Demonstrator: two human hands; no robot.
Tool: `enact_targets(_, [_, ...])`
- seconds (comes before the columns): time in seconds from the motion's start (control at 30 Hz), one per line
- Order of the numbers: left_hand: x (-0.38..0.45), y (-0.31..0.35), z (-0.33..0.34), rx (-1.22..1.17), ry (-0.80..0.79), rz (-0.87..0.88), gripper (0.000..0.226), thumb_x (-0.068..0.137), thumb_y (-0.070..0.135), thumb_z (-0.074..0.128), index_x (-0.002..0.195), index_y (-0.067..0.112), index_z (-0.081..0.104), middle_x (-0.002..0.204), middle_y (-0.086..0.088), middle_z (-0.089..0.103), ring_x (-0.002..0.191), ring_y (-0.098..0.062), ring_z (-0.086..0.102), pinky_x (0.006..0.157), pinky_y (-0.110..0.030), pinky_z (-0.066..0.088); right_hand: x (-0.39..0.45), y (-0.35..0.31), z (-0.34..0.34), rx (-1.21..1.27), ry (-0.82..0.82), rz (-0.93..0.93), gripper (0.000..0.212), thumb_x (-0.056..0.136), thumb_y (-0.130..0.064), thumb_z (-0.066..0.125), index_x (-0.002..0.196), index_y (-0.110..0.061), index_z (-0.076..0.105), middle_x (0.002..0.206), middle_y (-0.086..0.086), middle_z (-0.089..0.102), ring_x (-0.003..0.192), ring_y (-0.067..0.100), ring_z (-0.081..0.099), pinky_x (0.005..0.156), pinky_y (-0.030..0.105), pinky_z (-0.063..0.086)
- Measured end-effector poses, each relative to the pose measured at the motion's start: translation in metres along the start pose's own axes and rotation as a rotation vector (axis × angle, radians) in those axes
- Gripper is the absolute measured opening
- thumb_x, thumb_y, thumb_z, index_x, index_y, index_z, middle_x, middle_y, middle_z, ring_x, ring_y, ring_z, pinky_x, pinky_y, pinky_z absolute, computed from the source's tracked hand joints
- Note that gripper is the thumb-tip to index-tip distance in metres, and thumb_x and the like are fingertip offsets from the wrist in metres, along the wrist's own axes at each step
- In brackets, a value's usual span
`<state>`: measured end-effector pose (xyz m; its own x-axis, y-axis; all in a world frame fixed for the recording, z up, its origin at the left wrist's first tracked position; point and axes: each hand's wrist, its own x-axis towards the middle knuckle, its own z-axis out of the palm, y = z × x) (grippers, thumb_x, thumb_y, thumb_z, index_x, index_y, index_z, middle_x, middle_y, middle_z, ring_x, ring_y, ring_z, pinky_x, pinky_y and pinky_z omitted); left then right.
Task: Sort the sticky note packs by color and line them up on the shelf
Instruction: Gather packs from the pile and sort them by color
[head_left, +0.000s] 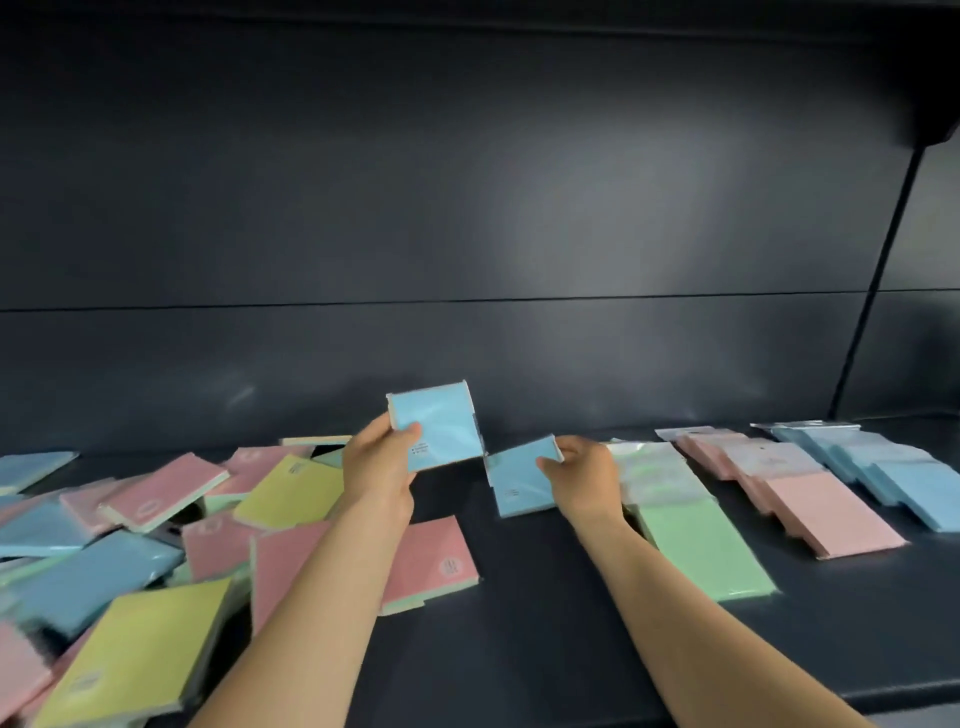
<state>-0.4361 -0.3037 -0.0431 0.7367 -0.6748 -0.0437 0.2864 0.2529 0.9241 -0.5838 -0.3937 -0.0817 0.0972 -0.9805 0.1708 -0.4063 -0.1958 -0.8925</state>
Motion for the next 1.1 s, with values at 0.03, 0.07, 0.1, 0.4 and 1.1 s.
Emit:
enact_targets(0.03, [0.0,-0.001,0.001,0.05,-0.004,0.037,0.026,0.089,-0.005,0.053,0.099,0.015,0.066,0.095,-0.004,0.065,0.093,-0.022,0.059,0.088,-0.034,0.047,0.001,0.002,0.0,0.008,-0.006,0.006,0.011,0.09,-0.01,0.058,0.098,-0.011,0.066,0.086,0.0,0.062,0.075,0.014,0.059,0.056,0.02,0.036])
enact_targets(0.07, [-0.001,-0.001,0.001,0.095,-0.007,0.069,0.026,0.089,-0.005,0.053,0.092,0.018,0.065,0.09,-0.001,0.064,0.093,-0.022,0.058,0.092,-0.035,0.046,0.001,0.003,0.001,0.016,-0.015,0.013,0.015,0.09,-0.01,0.058,0.103,-0.009,0.065,0.091,0.002,0.064,0.08,0.016,0.058,0.057,0.02,0.037])
enact_targets(0.1, [-0.001,-0.002,0.001,0.12,-0.01,0.085,0.026,0.089,-0.004,0.053,0.09,0.019,0.064,0.089,0.0,0.064,0.093,-0.022,0.058,0.094,-0.036,0.046,0.001,0.004,0.002,0.023,-0.033,0.026,0.017,0.091,-0.01,0.057,0.106,-0.007,0.065,0.096,0.004,0.065,0.083,0.016,0.057,0.055,0.018,0.037])
enact_targets(0.4, [0.007,-0.007,-0.004,0.082,0.04,-0.017,0.022,0.093,-0.002,0.049,0.099,0.016,0.059,0.082,0.003,0.062,0.076,-0.017,0.057,0.081,-0.035,0.04,0.001,0.007,0.006,0.134,-0.083,0.123,0.027,0.088,-0.007,0.06,0.115,-0.002,0.059,0.105,0.008,0.063,0.09,0.02,0.058,0.077,0.029,0.047])
enact_targets(1.1, [-0.01,-0.041,0.016,0.797,-0.339,0.122,0.02,0.088,0.022,0.059,0.078,0.006,0.064,0.081,-0.009,0.067,0.076,-0.024,0.063,0.076,-0.033,0.052,-0.013,-0.014,-0.024,0.323,-0.165,0.082,0.011,0.083,-0.002,0.065,0.091,-0.009,0.068,0.092,0.008,0.072,0.087,0.025,0.069,0.075,0.035,0.055])
